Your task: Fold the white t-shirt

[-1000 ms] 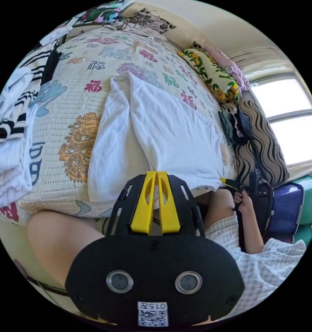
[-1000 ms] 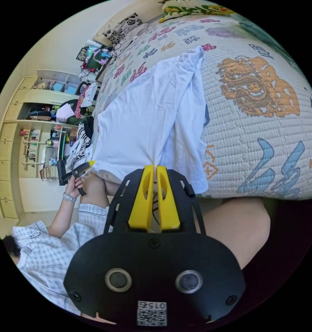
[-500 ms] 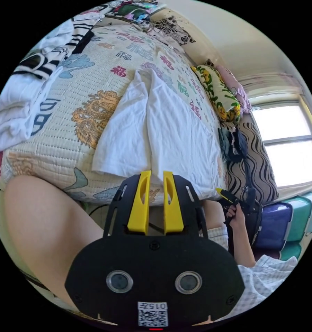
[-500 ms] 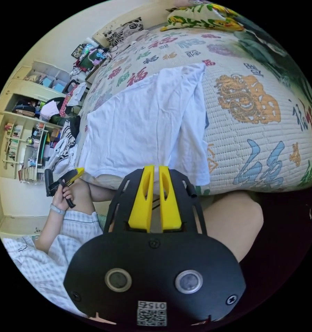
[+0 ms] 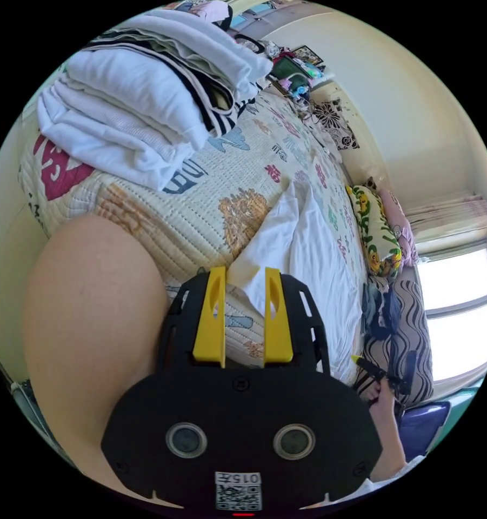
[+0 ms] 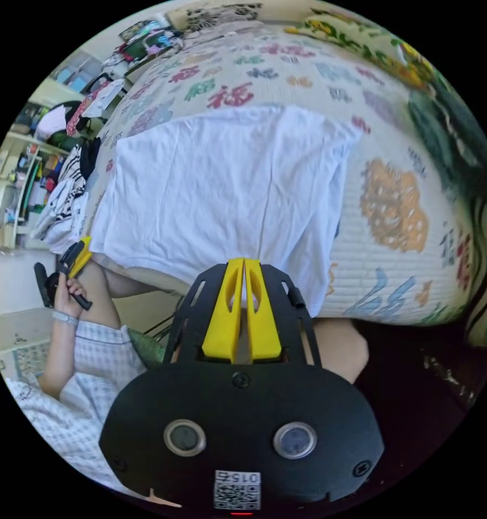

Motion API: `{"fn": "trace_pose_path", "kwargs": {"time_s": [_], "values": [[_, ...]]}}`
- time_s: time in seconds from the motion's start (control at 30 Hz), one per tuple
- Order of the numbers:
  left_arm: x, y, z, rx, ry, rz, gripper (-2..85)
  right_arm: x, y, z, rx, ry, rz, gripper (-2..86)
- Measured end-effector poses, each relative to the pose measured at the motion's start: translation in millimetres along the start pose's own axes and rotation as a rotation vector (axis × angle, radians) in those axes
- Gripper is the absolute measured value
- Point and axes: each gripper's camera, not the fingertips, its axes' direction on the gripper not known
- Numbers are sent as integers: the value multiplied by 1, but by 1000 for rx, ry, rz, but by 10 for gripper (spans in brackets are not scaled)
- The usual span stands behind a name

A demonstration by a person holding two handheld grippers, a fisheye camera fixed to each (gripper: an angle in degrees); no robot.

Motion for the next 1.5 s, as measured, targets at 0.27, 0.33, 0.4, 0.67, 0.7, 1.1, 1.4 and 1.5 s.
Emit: {"fn": "trace_pose_path", "kwargs": {"time_s": [0.27,0.33,0.4,0.67,0.7,1.1,1.4,1.5], "values": [[-7,12,-28,33,170,29,-1,-131,-98,-80,117,-5,-273,2],[-6,14,-36,45,216,37,-5,-165,-128,-83,93,-68,-332,11],[-7,14,-40,46,239,26,-5,-211,-170,-78,28,-117,-383,34],[6,12,-50,49,239,33,-3,-326,-277,-37,-138,-65,-394,71],[9,12,-49,46,235,31,-2,-338,-288,-31,-153,-41,-392,74],[62,18,-29,18,215,34,-7,-380,-344,19,-287,131,-368,63],[137,35,-31,74,318,140,-9,-327,-342,-31,-201,8,-492,-8],[204,55,-34,68,322,316,-9,-274,-334,-65,-132,-109,-485,-9]]}}
